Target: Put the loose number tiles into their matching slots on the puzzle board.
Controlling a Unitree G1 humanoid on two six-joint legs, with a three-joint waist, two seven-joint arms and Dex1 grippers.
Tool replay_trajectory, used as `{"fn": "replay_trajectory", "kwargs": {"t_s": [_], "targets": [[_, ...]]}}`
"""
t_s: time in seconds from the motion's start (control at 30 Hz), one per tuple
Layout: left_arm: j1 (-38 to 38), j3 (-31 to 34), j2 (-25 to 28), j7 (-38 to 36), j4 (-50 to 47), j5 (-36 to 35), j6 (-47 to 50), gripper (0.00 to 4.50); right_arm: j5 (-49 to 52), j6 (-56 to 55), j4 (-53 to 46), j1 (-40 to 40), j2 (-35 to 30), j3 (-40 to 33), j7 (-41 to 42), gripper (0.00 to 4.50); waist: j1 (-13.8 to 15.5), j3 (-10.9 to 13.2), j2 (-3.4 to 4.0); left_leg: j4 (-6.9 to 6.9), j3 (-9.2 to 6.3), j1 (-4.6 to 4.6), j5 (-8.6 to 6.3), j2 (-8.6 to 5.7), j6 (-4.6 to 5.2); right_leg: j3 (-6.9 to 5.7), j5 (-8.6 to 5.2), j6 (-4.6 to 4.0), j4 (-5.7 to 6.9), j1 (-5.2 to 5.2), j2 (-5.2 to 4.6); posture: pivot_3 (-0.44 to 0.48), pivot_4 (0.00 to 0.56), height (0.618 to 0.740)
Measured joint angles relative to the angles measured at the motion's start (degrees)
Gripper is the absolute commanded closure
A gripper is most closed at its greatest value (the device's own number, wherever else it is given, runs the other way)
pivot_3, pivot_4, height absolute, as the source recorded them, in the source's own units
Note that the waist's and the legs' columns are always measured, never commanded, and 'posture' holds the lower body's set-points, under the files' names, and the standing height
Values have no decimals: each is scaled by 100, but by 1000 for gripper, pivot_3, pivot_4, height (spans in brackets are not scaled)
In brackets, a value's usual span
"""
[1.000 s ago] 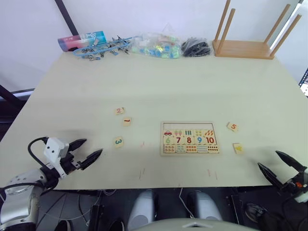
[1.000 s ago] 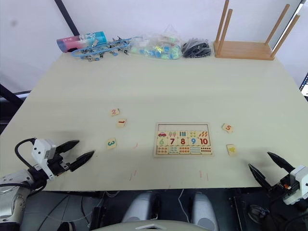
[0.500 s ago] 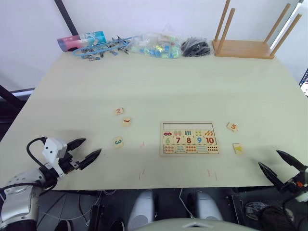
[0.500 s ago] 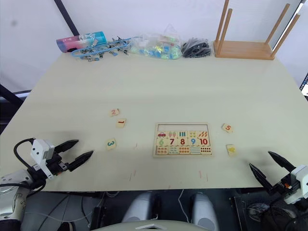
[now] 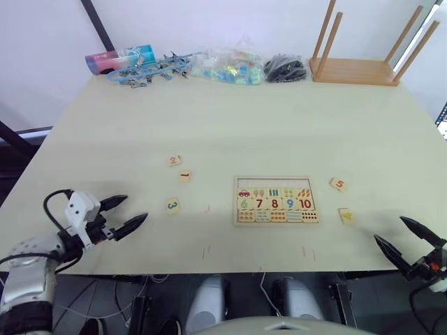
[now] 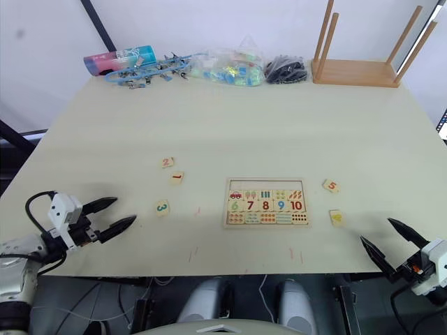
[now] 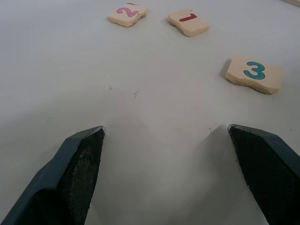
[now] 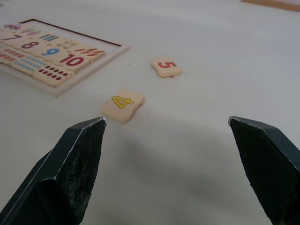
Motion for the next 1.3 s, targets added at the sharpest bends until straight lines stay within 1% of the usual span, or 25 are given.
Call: {"fn": "replay_trajectory", "kwargs": {"t_s": [0.03,0.07,0.13,0.2,0.3,0.4,0.43,0.57,0.63,0.77,0.93,1.07,1.3], "targets": [[-93,-60,56,-59,63,10,-4,0,6,5,-56,0,0,1,31,108,-2,0,-2,1,0,-1,0,0,0,-1,0,0,0,0,4,0,150,737],[-413,-185,135,-256,279,57,-69,0,68,19,-153,56,-4,3,128,108,-5,3,-9,4,0,-1,0,2,0,0,0,2,0,1,11,0,150,737],[-817,-371,247,-510,533,146,-180,0,158,53,-277,118,-32,12,303,108,-16,4,-12,8,3,-3,0,3,0,4,2,4,0,5,18,0,150,737],[-1189,-564,301,-773,788,231,-332,0,237,83,-354,165,-86,22,469,108,-24,5,-13,10,9,-2,0,3,0,10,14,26,0,5,20,0,150,737],[-2116,-1058,397,-1368,1435,493,-624,0,449,194,-620,148,-203,169,871,108,-22,9,-20,36,4,-17,0,2,0,12,19,33,1,4,54,0,150,737],[-2824,-1345,394,-1726,1986,692,-897,0,559,249,-758,115,-243,224,1092,108,-24,10,-22,41,4,-20,0,3,0,17,21,35,2,4,65,0,150,737],[-2940,-1394,394,-1783,2083,722,-952,0,579,272,-768,101,-249,236,1125,108,-26,9,-22,42,5,-23,0,4,0,18,21,35,2,3,68,0,150,737],[-3840,-1877,354,-2264,2847,1073,-1389,0,643,343,-858,34,-258,292,1255,108,-21,10,-23,50,11,-40,0,0,0,19,22,36,2,-1,76,0,150,737],[-4169,-2163,344,-2307,3097,1187,-1564,0,650,381,-945,-16,-258,302,1271,108,-20,10,-24,51,9,-45,0,-2,0,20,22,37,2,-3,76,0,150,737],[-4576,-2697,334,-2314,3484,1321,-1897,0,657,434,-964,-74,-257,301,1270,108,-20,12,-26,52,8,-49,0,-3,0,20,22,38,2,-4,76,0,150,737],[-5318,-3384,160,-2323,4154,1525,-2205,0,655,456,-961,-202,-264,295,1271,108,-11,19,-39,60,0,-59,0,-5,1,19,23,40,2,-5,82,0,150,737],[-5898,-3585,-138,-2325,4668,1863,-2356,0,651,461,-946,-359,-305,288,1272,108,-14,21,-41,68,-1,-64,1,-10,1,24,28,49,2,-4,82,0,150,737],[-5958,-3633,-372,-2322,5086,2311,-2476,0,640,433,-913,-334,-314,283,1271,108,-26,23,-44,66,-3,-67,1,-8,1,26,28,49,2,-8,87,0,150,737]]}}
